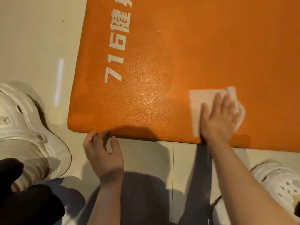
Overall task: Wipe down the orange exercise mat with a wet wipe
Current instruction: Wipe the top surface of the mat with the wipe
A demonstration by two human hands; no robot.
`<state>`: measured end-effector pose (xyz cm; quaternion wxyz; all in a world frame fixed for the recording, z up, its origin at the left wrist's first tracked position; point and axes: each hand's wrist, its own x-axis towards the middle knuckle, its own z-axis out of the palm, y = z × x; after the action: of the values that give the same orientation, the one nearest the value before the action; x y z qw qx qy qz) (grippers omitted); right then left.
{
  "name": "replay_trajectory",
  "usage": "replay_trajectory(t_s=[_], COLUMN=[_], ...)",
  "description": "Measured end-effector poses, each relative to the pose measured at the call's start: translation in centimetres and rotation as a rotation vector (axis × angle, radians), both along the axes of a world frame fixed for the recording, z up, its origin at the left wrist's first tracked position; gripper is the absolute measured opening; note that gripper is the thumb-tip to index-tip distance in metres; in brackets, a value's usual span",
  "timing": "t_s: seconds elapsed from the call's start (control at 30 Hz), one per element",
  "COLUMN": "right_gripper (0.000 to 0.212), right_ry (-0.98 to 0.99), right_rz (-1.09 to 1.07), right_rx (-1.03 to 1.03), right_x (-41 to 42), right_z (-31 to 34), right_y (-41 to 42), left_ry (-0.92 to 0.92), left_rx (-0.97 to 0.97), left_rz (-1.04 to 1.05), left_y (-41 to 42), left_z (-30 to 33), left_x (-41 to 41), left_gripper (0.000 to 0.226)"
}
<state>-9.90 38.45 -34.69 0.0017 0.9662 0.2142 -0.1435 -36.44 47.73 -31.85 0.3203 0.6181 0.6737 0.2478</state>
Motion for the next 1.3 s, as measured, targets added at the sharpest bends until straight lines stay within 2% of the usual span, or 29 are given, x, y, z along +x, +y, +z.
replay_trajectory(t_s=[0.13, 0.23, 0.37, 0.57, 0.7, 0.77, 0.83, 0.93, 1.07, 1.2, 1.3], right_gripper=[0.066, 0.063, 0.069, 0.062, 0.058, 0.055, 0.054, 0.055, 0.064, 0.072, 0.075], right_ry=[-0.053, -0.025, 0.03, 0.133, 0.079, 0.082, 0.044, 0.007, 0.014, 0.033, 0.128], right_rz=[-0.251, -0.245, 0.101, 0.969, 1.16, 1.088, 0.883, 0.615, 0.435, 0.351, 0.333], right_rx=[0.046, 0.07, 0.088, 0.039, 0.052, 0.191, 0.275, 0.237, 0.134, 0.059, -0.002], right_x=[-0.1, -4.0, -9.7, -19.9, -19.8, -18.3, -16.4, -12.3, -5.6, -1.0, 0.5], right_z=[0.4, 0.0, 0.1, 0.7, 0.5, 0.4, 0.1, -0.3, 0.1, 1.3, 2.1], right_y=[-3.7, -0.2, 6.0, 15.3, 15.7, 13.2, 9.6, 2.8, -5.3, -10.0, -10.9], left_ry=[-0.024, -0.067, -0.15, -0.232, -0.253, -0.247, -0.193, -0.073, 0.173, 0.413, 0.551], left_rx=[-0.113, -0.181, -0.262, -0.231, -0.234, -0.267, -0.282, -0.255, -0.107, 0.056, 0.155], left_rz=[0.113, 0.192, 0.26, 0.381, 0.405, 0.351, 0.225, -0.023, -0.381, -0.766, -0.869], left_y=[-1.2, -1.9, -2.4, -2.0, -1.3, -1.1, -1.0, -1.3, -2.4, -4.1, -3.9], left_z=[0.2, 0.6, 1.0, 1.2, 1.7, 2.1, 2.5, 2.7, 2.4, 0.5, -0.6], left_x=[-0.8, -1.4, -2.2, -3.1, -2.2, -1.4, -0.6, 0.7, 3.0, 5.8, 7.9], left_gripper=[0.024, 0.022, 0.017, 0.012, 0.012, 0.012, 0.011, 0.021, 0.03, 0.073, 0.088])
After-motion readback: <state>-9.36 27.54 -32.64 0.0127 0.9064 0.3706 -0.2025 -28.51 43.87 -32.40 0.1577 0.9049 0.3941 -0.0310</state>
